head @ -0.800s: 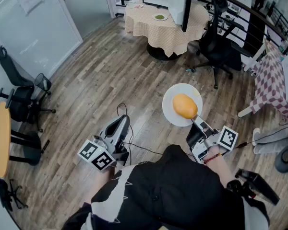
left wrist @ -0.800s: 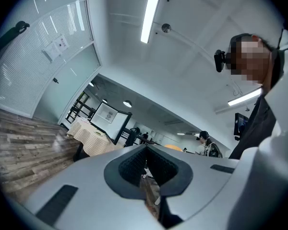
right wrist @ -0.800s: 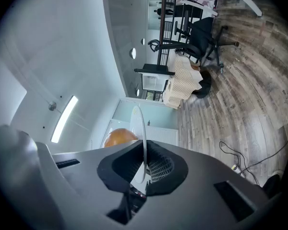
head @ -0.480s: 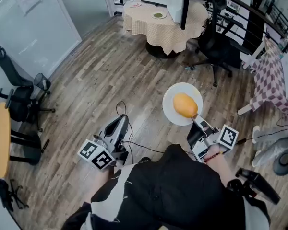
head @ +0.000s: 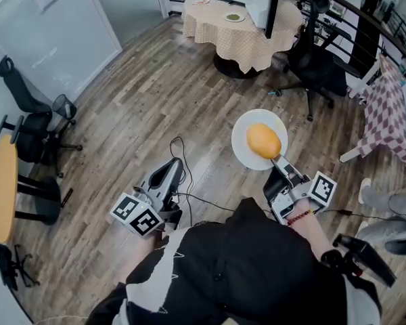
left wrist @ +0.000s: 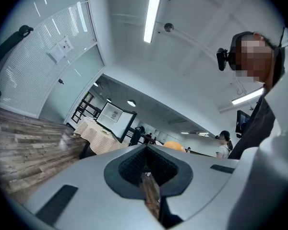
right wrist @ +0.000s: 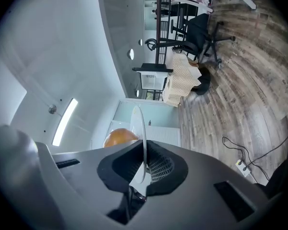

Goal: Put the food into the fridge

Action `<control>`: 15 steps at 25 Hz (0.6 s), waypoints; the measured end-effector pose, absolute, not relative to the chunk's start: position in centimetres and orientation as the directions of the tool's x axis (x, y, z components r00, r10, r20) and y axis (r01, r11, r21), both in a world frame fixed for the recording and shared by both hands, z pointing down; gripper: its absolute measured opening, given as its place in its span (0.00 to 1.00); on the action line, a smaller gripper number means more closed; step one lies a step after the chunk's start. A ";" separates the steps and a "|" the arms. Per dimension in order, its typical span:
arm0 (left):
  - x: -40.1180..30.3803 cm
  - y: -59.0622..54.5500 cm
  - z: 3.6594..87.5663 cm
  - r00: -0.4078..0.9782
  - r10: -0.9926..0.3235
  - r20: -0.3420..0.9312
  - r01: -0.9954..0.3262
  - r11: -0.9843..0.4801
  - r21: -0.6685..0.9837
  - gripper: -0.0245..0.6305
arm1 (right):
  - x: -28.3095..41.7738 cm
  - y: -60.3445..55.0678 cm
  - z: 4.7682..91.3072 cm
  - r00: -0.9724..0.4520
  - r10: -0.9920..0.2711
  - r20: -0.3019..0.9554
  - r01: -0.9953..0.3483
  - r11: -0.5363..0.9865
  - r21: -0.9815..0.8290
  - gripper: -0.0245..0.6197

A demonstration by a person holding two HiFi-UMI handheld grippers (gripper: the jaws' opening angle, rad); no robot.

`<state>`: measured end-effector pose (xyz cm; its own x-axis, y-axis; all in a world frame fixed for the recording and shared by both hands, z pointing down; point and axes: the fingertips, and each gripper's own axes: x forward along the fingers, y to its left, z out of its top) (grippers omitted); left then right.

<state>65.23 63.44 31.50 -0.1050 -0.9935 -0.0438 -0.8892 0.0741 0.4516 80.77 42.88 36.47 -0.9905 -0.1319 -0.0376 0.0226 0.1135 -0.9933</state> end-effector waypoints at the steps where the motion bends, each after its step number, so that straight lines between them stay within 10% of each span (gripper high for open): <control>1: 64.9 64.0 31.5 -0.116 -0.992 -0.043 -0.891 0.085 0.447 0.06 | 80.4 43.3 36.5 -0.991 -0.131 -0.041 0.026 0.115 -0.993 0.08; 15: 60.6 66.2 34.7 -0.167 -0.986 0.002 -0.883 0.150 0.444 0.06 | 75.6 44.5 39.7 -0.992 -0.126 -0.007 -0.005 0.099 -0.995 0.08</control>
<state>60.59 66.16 34.71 -0.1667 -0.9860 0.0023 -0.8834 0.1504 0.4439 75.62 44.47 39.65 -0.9920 -0.1262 -0.0072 -0.0054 0.0990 -0.9951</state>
